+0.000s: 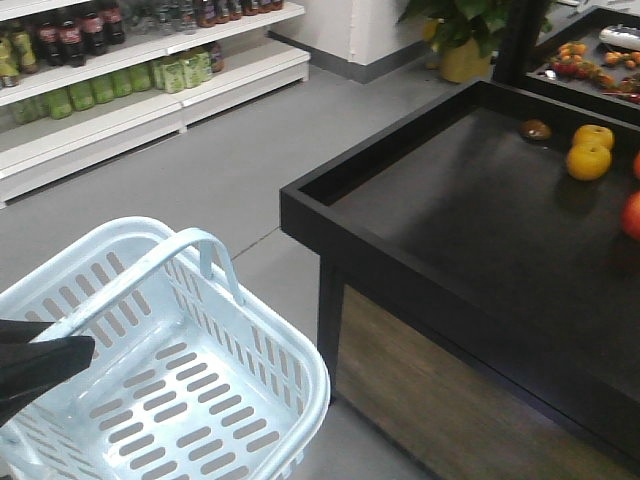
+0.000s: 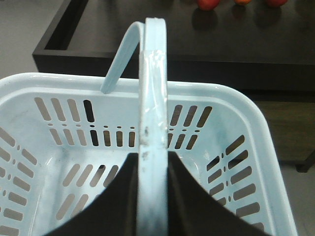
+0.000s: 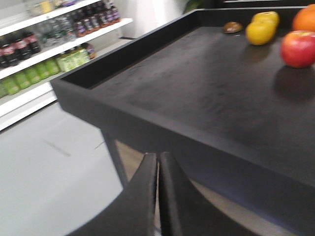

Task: Pick three apples into basket with both arms
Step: 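Drive the base along the aisle toward the apple table, then drive up to the table edge holding the basket in the left gripper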

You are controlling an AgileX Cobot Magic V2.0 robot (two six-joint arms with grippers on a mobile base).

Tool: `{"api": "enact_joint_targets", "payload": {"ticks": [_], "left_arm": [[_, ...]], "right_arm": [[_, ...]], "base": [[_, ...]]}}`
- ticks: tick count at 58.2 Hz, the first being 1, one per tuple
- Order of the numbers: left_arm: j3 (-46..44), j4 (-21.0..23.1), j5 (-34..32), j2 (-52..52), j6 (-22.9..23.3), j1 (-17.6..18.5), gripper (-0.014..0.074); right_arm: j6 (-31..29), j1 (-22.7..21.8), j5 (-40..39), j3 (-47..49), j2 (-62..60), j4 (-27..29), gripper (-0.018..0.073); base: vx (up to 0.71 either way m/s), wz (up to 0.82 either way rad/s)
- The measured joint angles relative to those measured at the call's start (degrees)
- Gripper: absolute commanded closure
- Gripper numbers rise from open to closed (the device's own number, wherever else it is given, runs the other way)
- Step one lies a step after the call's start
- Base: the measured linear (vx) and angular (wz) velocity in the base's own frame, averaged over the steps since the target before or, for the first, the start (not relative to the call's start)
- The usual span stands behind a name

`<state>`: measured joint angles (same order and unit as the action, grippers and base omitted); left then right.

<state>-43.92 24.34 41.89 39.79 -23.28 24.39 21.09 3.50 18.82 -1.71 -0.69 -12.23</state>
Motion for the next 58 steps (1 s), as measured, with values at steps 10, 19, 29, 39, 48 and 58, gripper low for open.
{"api": "enact_joint_targets", "payload": {"ticks": [10,19,29,39,48,58], "left_arm": [[0.00,0.00,0.00,0.00,0.00,0.00,0.0603],[0.00,0.00,0.00,0.00,0.00,0.00,0.0603],[0.00,0.00,0.00,0.00,0.00,0.00,0.0603],[0.00,0.00,0.00,0.00,0.00,0.00,0.0603],[0.00,0.00,0.00,0.00,0.00,0.00,0.0603],[0.00,0.00,0.00,0.00,0.00,0.00,0.0603]], "right_arm": [[0.00,0.00,0.00,0.00,0.00,0.00,0.0564],[0.00,0.00,0.00,0.00,0.00,0.00,0.0564],[0.00,0.00,0.00,0.00,0.00,0.00,0.0564],[0.00,0.00,0.00,0.00,0.00,0.00,0.0564],[0.00,0.00,0.00,0.00,0.00,0.00,0.0564],[0.00,0.00,0.00,0.00,0.00,0.00,0.0564]], "base": [[0.13,-0.54],[0.13,-0.54],[0.13,-0.52],[0.12,-0.49],[0.11,-0.45],[0.11,-0.41]]}}
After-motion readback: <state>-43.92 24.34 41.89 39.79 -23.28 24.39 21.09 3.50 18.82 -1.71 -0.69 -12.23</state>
